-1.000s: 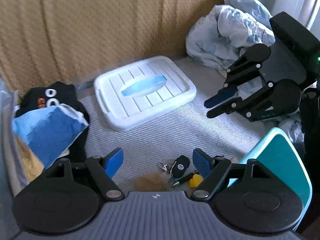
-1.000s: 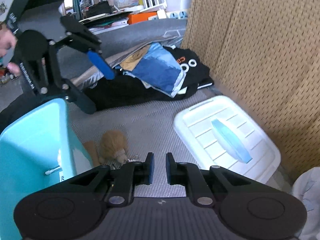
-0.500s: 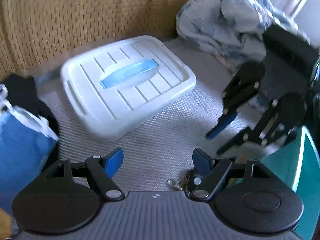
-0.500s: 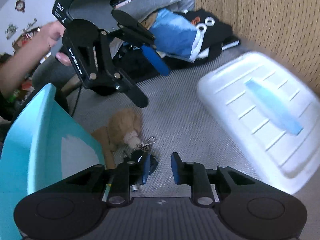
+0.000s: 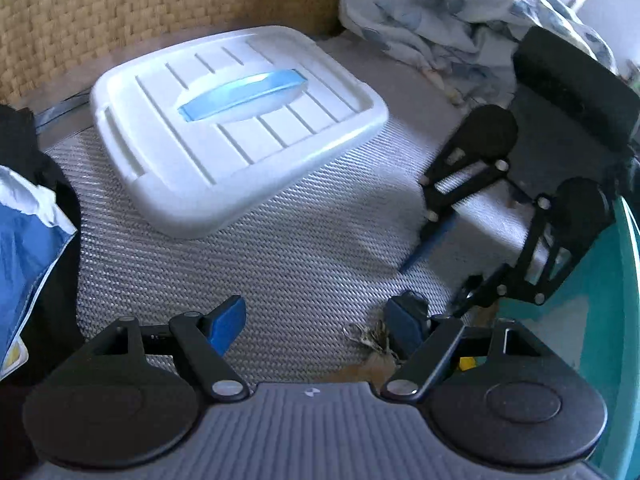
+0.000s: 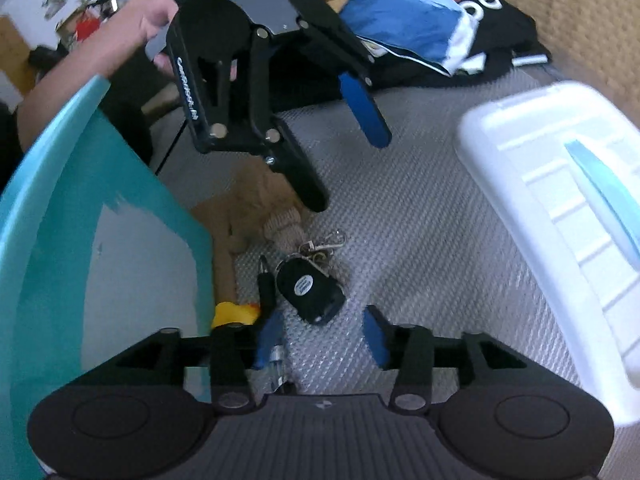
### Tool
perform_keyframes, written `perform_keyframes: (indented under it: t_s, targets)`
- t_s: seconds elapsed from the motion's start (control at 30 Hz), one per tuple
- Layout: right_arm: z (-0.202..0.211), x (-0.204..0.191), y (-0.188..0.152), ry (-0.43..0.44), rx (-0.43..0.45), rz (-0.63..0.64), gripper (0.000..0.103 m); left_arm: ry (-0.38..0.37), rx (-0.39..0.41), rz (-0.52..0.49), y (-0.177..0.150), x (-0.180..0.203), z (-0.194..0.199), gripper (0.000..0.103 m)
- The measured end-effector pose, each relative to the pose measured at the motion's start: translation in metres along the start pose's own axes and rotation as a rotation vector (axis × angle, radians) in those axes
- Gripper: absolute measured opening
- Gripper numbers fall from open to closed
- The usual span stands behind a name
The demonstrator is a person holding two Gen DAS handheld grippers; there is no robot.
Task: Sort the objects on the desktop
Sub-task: 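Lift the key fob off the mat with the right tool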
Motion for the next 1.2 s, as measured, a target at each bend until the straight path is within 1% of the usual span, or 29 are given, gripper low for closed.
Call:
perform_keyframes:
  t_s: [0.1,0.2,0.37,0.4,0.43,0.47,0.57,0.63,0.77,0.87,0.93,1.0,1.07,1.2]
  targets:
    - [-0.006,-0.004,0.005,-0.01,-0.006,0.039,0.056,-0.016,-0.007,0.01,-0.002,-0.002,-0.005,0.082]
    - [-0.01,-0.006,0.009,-0.015,0.003,0.069,0.056,0.005,-0.013,0.042,0.0,-0.009,-0.012,0.082]
    - [-0.014,-0.01,0.012,-0.025,0.017,0.112,0.056,0.001,0.017,0.105,0.005,-0.019,-0.01,0.084]
    - [-0.014,-0.009,0.012,-0.024,0.018,0.11,0.053,0.001,0.022,0.112,0.006,-0.02,-0.009,0.084]
    - [-0.013,-0.009,0.012,-0.015,0.023,0.105,0.045,0.001,0.027,0.119,0.006,-0.021,-0.008,0.084]
    - [-0.012,-0.007,0.011,-0.006,0.025,0.098,0.042,0.0,0.032,0.124,0.007,-0.022,-0.008,0.084]
    - [-0.01,-0.004,0.011,-0.008,0.026,0.068,0.041,-0.001,0.041,0.135,0.006,-0.023,-0.006,0.085]
    - [-0.006,-0.005,0.012,-0.025,0.027,0.072,0.038,0.0,0.049,0.144,0.006,-0.023,-0.004,0.085]
    - [-0.006,0.0,0.015,-0.067,0.021,0.067,0.037,0.003,0.074,0.145,0.007,-0.022,-0.001,0.085]
    - [-0.004,0.004,0.015,-0.132,0.008,0.061,0.037,0.01,0.092,0.152,0.008,-0.023,0.0,0.085]
    - [-0.002,0.008,0.014,-0.153,0.007,0.047,0.037,0.016,0.097,0.161,0.008,-0.024,0.0,0.085]
    - [-0.003,0.01,0.012,-0.159,-0.015,0.04,0.038,0.017,0.1,0.168,0.009,-0.025,0.0,0.085]
    - [-0.007,0.007,0.012,-0.167,-0.037,0.064,0.04,0.016,0.104,0.174,0.009,-0.026,0.0,0.085]
    - [-0.009,-0.001,0.013,-0.2,-0.036,0.108,0.041,0.009,0.119,0.18,0.011,-0.025,0.002,0.085]
Point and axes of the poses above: each gripper's, at about its wrist camera, not at the fingertips, and z roughly against the way its jaws point, x to its right, y to its top, the point moved 3 cm from there along -z, roughly the way its jaws point, and after that the axes turned 12 degrees about z, right-handed, at the moved point
